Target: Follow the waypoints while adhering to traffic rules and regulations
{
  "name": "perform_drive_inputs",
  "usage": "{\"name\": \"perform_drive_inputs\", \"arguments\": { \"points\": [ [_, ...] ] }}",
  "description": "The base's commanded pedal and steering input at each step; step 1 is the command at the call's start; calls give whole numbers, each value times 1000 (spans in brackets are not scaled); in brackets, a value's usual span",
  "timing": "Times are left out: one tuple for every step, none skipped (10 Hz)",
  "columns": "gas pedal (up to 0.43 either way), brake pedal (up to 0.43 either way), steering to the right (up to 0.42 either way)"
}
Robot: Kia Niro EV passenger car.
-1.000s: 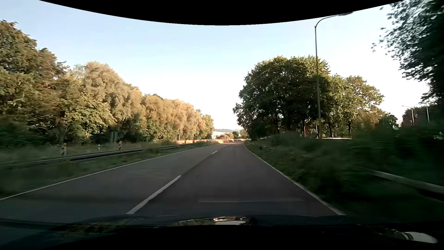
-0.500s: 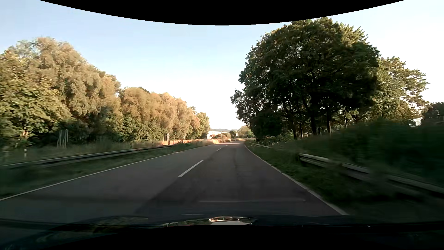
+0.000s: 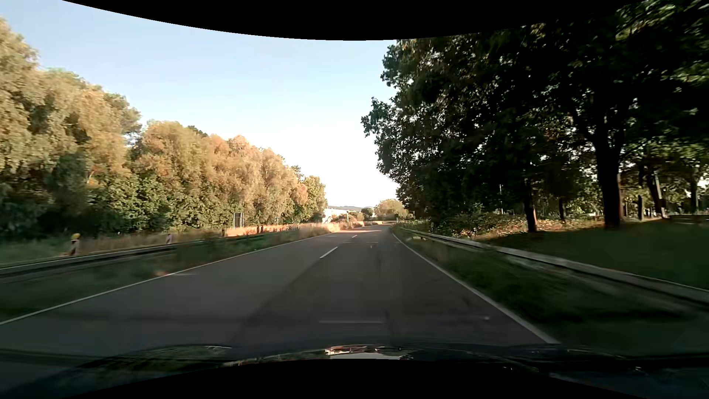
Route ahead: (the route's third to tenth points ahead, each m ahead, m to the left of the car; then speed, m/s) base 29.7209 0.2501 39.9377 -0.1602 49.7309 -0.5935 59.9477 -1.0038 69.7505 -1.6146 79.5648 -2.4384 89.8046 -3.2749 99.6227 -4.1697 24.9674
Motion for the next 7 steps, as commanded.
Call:
{"name": "perform_drive_inputs", "arguments": {
  "points": [
    [209, 0, 8],
    [209, 0, 8],
    [209, 0, 8],
    [209, 0, 8],
    [209, 0, 8],
    [209, 0, 8],
    [209, 0, 8]
  ]
}}
